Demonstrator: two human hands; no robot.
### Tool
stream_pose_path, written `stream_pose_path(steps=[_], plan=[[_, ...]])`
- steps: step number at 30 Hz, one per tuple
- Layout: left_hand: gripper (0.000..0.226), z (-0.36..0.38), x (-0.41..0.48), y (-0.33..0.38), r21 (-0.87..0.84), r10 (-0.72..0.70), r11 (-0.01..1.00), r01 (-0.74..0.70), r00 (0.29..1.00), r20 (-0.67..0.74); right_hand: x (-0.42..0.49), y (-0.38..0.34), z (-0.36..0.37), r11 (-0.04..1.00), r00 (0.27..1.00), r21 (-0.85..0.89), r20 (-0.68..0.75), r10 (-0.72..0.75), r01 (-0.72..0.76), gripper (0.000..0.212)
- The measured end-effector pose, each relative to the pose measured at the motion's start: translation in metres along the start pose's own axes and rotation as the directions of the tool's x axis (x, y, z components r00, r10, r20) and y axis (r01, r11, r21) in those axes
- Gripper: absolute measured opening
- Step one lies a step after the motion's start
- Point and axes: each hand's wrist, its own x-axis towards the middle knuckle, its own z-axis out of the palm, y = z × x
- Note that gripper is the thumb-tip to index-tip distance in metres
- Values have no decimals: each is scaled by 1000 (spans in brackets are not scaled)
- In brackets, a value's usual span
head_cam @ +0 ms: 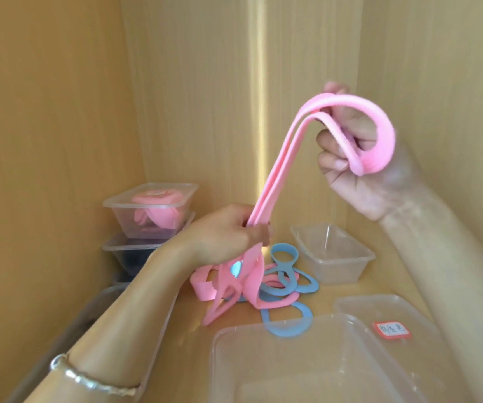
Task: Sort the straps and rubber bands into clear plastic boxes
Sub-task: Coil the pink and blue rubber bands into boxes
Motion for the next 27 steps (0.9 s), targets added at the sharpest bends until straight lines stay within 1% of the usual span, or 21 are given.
stream_pose_path(steps=[2,3,4,6,7,8,9,10,11,12,13,14,15,17,18,20,21,22,24,26,27], plan=[[27,-5,1,-1,-6,27,1000,-29,980,-198,1,0,-5,1000,1000,-3,-1,5,-5,37],[30,-7,3,0,-33,37,998,-52,935,-354,1,1,-8,998,999,-60,-36,7,-9,41],[32,-10,3,0,-86,40,992,-97,859,-511,1,3,-10,985,996,-170,-85,12,-26,40],[30,-17,3,4,-161,32,960,-230,661,-750,0,9,-14,887,983,-449,-182,29,-110,20],[26,-19,2,7,-152,41,947,-281,580,-813,0,13,-15,802,976,-572,-210,60,-172,14],[21,-19,0,9,-134,60,944,-301,556,-829,-2,17,-18,696,970,-680,-219,109,-231,16],[19,-19,-1,10,-120,75,954,-273,608,-790,-3,20,-21,576,961,-770,-214,173,-275,16],[19,-17,-1,10,-95,76,976,-194,720,-690,-5,23,-22,468,949,-832,-210,234,-299,12],[22,-13,-1,8,-53,54,994,-97,850,-525,-6,25,-23,385,939,-870,-211,272,-307,9],[26,-10,-1,6,-20,5,1000,-13,936,-352,-7,26,-24,340,933,-887,-221,283,-313,8],[29,-9,-1,2,10,-33,999,37,965,-259,-7,27,-25,330,932,-888,-237,273,-322,6],[29,-10,1,0,36,-42,998,53,962,-268,-7,26,-26,342,934,-880,-249,257,-329,4],[27,-13,4,-2,37,-21,999,38,927,-374,-6,26,-27,356,935,-873,-259,241,-334,3],[22,-19,6,-4,-27,26,998,-51,815,-579,-5,25,-30,379,939,-862,-278,204,-337,4],[23,-21,6,-6,-31,28,998,-55,818,-574,-5,26,-31,378,941,-864,-280,190,-333,4],[27,-18,6,-11,108,-46,990,91,930,-364,-5,29,-33,331,941,-884,-283,185,-331,4],[25,-16,5,-16,202,-106,966,159,962,-253,-5,31,-35,296,939,-896,-283,196,-332,3],[21,-14,5,-19,259,-129,948,186,967,-220,-6,32,-35,265,936,-905,-281,213,-332,3],[11,-18,6,-19,234,-76,958,166,933,-351,-7,34,-37,236,930,-912,-281,236,-336,2],[4,-25,5,-14,142,1,986,82,862,-507,-7,33,-37,263,933,-903,-288,215,-339,3],[6,-26,5,-14,123,13,991,54,873,-487,-6,33,-38,275,937,-901,-287,200,-335,4]])
